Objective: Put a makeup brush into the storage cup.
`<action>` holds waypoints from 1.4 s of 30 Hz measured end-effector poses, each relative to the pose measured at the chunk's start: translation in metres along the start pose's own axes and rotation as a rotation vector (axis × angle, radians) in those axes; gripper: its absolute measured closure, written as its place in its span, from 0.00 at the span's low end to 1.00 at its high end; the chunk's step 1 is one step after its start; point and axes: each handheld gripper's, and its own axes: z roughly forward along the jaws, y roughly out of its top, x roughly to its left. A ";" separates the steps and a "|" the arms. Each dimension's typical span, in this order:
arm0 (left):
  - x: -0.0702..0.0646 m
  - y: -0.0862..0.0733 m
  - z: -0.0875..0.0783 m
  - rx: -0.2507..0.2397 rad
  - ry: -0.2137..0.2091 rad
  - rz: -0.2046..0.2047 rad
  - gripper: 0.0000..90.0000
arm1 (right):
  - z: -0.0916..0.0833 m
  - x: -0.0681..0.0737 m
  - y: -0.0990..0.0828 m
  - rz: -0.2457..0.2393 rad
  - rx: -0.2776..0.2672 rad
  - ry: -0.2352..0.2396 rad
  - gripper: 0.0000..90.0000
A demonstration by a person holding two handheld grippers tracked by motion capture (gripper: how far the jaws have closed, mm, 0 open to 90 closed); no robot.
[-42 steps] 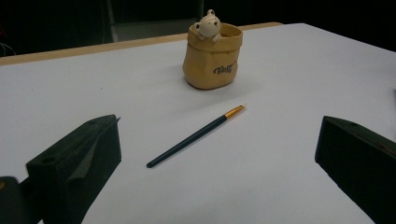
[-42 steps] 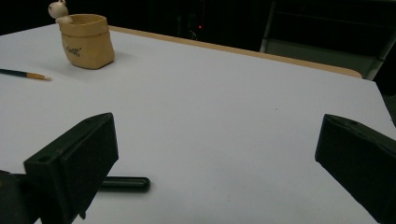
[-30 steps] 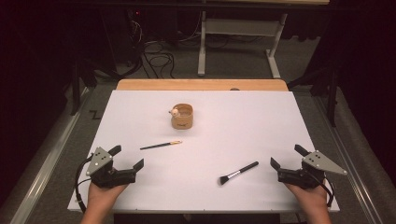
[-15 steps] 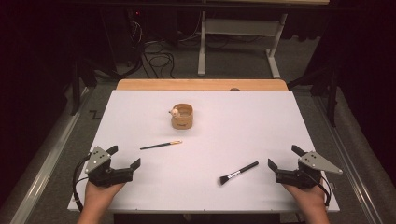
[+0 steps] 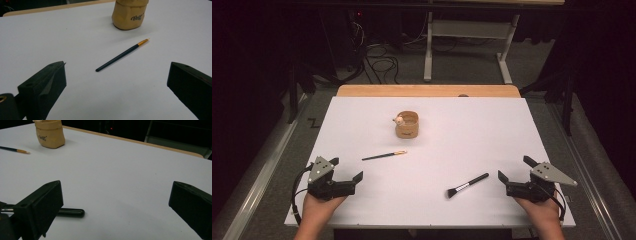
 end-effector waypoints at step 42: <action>-0.012 -0.002 0.016 0.191 -0.021 0.083 0.03 | 0.001 0.002 -0.002 0.003 0.011 0.006 0.00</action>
